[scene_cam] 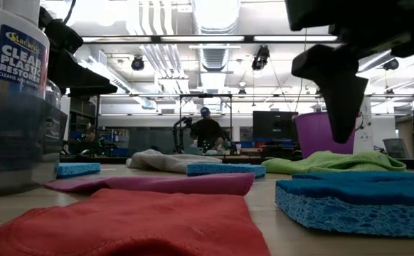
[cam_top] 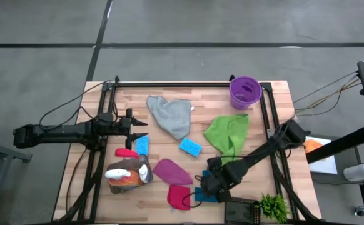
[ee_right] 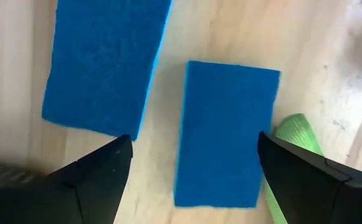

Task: Pick & Place Kitchen Items
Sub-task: Put the top blue sponge into the black bin

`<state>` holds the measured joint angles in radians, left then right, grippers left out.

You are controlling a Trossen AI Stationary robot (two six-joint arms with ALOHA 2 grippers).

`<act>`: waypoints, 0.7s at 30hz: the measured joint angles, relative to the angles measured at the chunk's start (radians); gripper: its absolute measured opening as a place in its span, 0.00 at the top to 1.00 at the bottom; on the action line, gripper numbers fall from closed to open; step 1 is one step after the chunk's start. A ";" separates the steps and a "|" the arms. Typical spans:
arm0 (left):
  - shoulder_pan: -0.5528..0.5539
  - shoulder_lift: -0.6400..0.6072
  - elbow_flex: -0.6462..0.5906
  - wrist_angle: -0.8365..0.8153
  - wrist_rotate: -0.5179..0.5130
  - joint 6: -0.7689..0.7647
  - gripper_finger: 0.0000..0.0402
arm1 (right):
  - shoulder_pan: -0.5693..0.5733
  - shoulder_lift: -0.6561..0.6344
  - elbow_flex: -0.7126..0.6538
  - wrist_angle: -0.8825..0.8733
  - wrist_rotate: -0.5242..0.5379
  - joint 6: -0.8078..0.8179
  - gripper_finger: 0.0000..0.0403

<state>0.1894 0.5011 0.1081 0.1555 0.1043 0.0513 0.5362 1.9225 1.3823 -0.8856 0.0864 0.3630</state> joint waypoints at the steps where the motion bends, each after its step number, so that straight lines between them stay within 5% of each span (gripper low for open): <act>1: 0.000 0.000 0.000 0.000 0.000 0.000 0.47 | 0.005 0.018 0.010 -0.005 0.008 0.004 0.15; 10: 0.000 0.000 0.000 -0.001 0.000 0.000 0.47 | 0.018 0.125 0.025 -0.040 0.058 0.042 0.20; 21: 0.000 0.000 0.000 -0.003 0.000 -0.001 0.47 | 0.019 0.122 0.028 -0.094 0.145 0.074 0.73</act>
<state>0.1898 0.5011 0.1081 0.1520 0.1041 0.0506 0.5556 2.0445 1.4106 -0.9794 0.2311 0.4370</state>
